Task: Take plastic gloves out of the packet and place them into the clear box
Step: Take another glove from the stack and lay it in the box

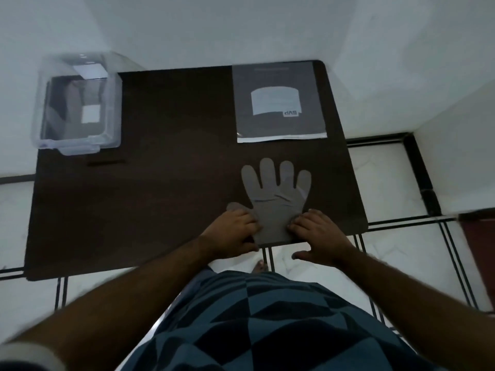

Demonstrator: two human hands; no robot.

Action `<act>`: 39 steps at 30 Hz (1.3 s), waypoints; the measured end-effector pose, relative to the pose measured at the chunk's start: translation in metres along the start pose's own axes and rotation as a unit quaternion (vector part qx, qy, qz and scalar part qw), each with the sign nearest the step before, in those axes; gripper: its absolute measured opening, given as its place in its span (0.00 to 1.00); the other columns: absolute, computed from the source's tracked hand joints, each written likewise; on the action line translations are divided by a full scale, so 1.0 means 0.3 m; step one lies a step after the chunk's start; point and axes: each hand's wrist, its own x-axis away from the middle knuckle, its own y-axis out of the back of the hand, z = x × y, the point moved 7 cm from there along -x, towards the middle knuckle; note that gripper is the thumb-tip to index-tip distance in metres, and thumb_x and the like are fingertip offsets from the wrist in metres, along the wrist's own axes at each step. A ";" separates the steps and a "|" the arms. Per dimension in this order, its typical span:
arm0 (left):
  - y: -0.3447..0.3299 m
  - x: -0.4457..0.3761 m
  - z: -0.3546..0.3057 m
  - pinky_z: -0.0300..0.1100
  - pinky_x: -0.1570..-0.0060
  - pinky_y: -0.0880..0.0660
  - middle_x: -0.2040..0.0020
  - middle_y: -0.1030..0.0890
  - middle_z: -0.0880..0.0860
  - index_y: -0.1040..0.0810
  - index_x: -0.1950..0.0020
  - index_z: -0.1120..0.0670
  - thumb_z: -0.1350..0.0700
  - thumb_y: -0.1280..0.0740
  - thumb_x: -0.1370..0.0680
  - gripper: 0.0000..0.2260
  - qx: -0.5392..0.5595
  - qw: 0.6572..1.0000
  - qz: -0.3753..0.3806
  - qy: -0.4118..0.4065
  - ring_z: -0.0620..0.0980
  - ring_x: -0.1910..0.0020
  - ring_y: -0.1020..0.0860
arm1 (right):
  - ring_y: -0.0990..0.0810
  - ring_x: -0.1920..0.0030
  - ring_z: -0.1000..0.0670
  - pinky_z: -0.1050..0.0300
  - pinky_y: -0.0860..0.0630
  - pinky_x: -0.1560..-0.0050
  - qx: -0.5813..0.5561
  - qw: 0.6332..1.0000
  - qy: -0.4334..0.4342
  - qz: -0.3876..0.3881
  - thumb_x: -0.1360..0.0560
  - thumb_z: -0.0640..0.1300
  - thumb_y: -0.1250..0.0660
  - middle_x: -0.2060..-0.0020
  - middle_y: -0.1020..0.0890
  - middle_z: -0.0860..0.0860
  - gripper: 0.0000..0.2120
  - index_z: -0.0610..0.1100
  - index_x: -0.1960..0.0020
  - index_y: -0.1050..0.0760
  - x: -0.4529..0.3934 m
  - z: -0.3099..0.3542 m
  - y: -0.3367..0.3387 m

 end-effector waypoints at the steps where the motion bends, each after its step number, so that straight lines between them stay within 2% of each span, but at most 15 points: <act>1: -0.037 -0.009 -0.010 0.53 0.23 0.36 0.24 0.24 0.53 0.25 0.22 0.50 0.36 0.32 0.19 0.29 -0.017 0.999 0.028 0.005 0.54 0.24 0.30 | 0.21 0.34 0.44 0.39 0.29 0.26 0.006 1.000 0.003 0.003 0.31 0.66 0.25 0.35 0.17 0.48 0.35 0.49 0.30 0.21 0.008 0.000 -0.014; 4: -0.105 -0.013 -0.025 0.57 0.25 0.33 0.25 0.24 0.53 0.25 0.22 0.50 0.34 0.29 0.23 0.33 -0.074 0.996 0.053 0.001 0.57 0.23 0.31 | 0.18 0.38 0.44 0.41 0.27 0.29 0.008 0.999 0.022 -0.043 0.30 0.52 0.20 0.39 0.16 0.48 0.24 0.50 0.35 0.19 0.010 0.029 -0.008; 7: -0.120 -0.010 -0.063 0.57 0.30 0.28 0.33 0.18 0.51 0.17 0.32 0.49 0.41 0.25 0.24 0.23 -0.114 0.993 -0.001 -0.018 0.57 0.30 0.24 | 0.18 0.42 0.44 0.44 0.26 0.33 0.014 0.995 0.039 -0.093 0.24 0.46 0.26 0.43 0.15 0.48 0.13 0.50 0.40 0.18 0.007 0.051 0.005; 10: -0.112 0.002 -0.115 0.55 0.33 0.27 0.40 0.14 0.49 0.12 0.44 0.49 0.50 0.26 0.22 0.08 -0.097 0.990 -0.093 -0.048 0.56 0.35 0.20 | 0.18 0.43 0.45 0.45 0.25 0.35 0.014 0.991 0.062 -0.116 0.23 0.46 0.28 0.45 0.15 0.49 0.10 0.50 0.43 0.17 0.011 0.060 0.009; 13: -0.074 0.016 -0.109 0.52 0.34 0.29 0.47 0.13 0.48 0.12 0.49 0.50 0.53 0.28 0.21 0.05 -0.020 0.986 -0.165 -0.018 0.54 0.40 0.19 | 0.17 0.46 0.46 0.45 0.24 0.37 0.013 0.989 0.067 -0.128 0.21 0.50 0.35 0.49 0.14 0.50 0.10 0.50 0.47 0.16 0.015 0.058 0.026; 15: -0.026 0.031 -0.082 0.55 0.37 0.25 0.51 0.14 0.48 0.13 0.52 0.51 0.52 0.29 0.20 0.06 0.094 0.975 -0.197 0.033 0.51 0.45 0.18 | 0.18 0.47 0.47 0.44 0.25 0.37 -0.035 0.989 0.039 -0.139 0.20 0.53 0.39 0.51 0.14 0.52 0.12 0.51 0.48 0.17 0.006 0.047 0.062; 18: 0.053 0.074 -0.013 0.52 0.43 0.21 0.53 0.13 0.47 0.13 0.50 0.53 0.52 0.28 0.19 0.07 0.281 0.913 -0.254 0.154 0.48 0.49 0.17 | 0.18 0.51 0.53 0.49 0.22 0.41 -0.183 0.968 0.011 -0.172 0.21 0.49 0.33 0.53 0.14 0.54 0.08 0.50 0.48 0.16 -0.039 0.045 0.187; 20: 0.103 0.121 0.047 0.49 0.48 0.17 0.53 0.13 0.50 0.14 0.48 0.56 0.56 0.27 0.17 0.04 0.413 0.834 -0.282 0.232 0.49 0.52 0.15 | 0.17 0.51 0.55 0.54 0.20 0.44 -0.288 0.940 -0.007 -0.185 0.21 0.46 0.29 0.52 0.13 0.53 0.05 0.49 0.47 0.15 -0.091 0.059 0.293; 22: 0.172 0.170 0.110 0.47 0.50 0.17 0.53 0.12 0.56 0.15 0.48 0.60 0.62 0.29 0.17 0.04 0.520 0.745 -0.325 0.263 0.52 0.53 0.14 | 0.17 0.50 0.56 0.57 0.20 0.47 -0.392 0.903 -0.043 -0.171 0.22 0.43 0.27 0.52 0.14 0.54 0.04 0.49 0.48 0.15 -0.162 0.068 0.388; 24: 0.271 0.226 0.183 0.51 0.48 0.17 0.52 0.12 0.56 0.16 0.48 0.61 0.63 0.32 0.16 0.05 0.565 0.682 -0.373 0.275 0.55 0.51 0.13 | 0.16 0.52 0.56 0.59 0.19 0.50 -0.478 0.861 -0.060 -0.165 0.22 0.39 0.26 0.54 0.13 0.51 0.03 0.46 0.51 0.14 -0.250 0.095 0.485; 27: 0.424 0.328 0.311 0.37 0.58 0.20 0.60 0.13 0.48 0.18 0.49 0.60 0.65 0.34 0.15 0.06 0.585 0.632 -0.422 0.284 0.42 0.60 0.15 | 0.15 0.56 0.57 0.61 0.20 0.54 -0.565 0.808 -0.061 -0.157 0.21 0.37 0.27 0.56 0.12 0.48 0.04 0.42 0.50 0.14 -0.384 0.171 0.652; 30: 0.563 0.435 0.464 0.41 0.58 0.20 0.59 0.14 0.49 0.16 0.50 0.56 0.61 0.32 0.15 0.07 0.574 0.633 -0.435 0.285 0.45 0.60 0.16 | 0.13 0.58 0.55 0.65 0.19 0.58 -0.603 0.786 -0.062 -0.122 0.20 0.36 0.29 0.52 0.12 0.44 0.05 0.37 0.46 0.15 -0.529 0.275 0.826; 33: 0.707 0.549 0.623 0.49 0.53 0.19 0.58 0.14 0.52 0.15 0.55 0.51 0.60 0.30 0.16 0.10 0.539 0.651 -0.454 0.282 0.50 0.58 0.17 | 0.14 0.59 0.51 0.61 0.16 0.58 -0.605 0.784 -0.048 -0.127 0.20 0.35 0.29 0.54 0.12 0.43 0.04 0.37 0.49 0.15 -0.687 0.378 1.013; 37: 0.888 0.691 0.835 0.47 0.51 0.21 0.60 0.13 0.50 0.15 0.55 0.52 0.60 0.31 0.16 0.09 0.510 0.658 -0.476 0.284 0.48 0.59 0.16 | 0.15 0.62 0.53 0.62 0.19 0.62 -0.574 0.803 -0.027 -0.154 0.21 0.35 0.29 0.59 0.12 0.45 0.04 0.38 0.52 0.15 -0.905 0.520 1.243; 39: 0.971 0.764 0.954 0.47 0.52 0.23 0.60 0.13 0.52 0.15 0.52 0.55 0.61 0.30 0.17 0.06 0.494 0.655 -0.492 0.291 0.48 0.59 0.16 | 0.15 0.60 0.52 0.60 0.19 0.60 -0.565 0.808 -0.017 -0.163 0.22 0.36 0.28 0.58 0.12 0.45 0.05 0.42 0.55 0.15 -1.022 0.598 1.342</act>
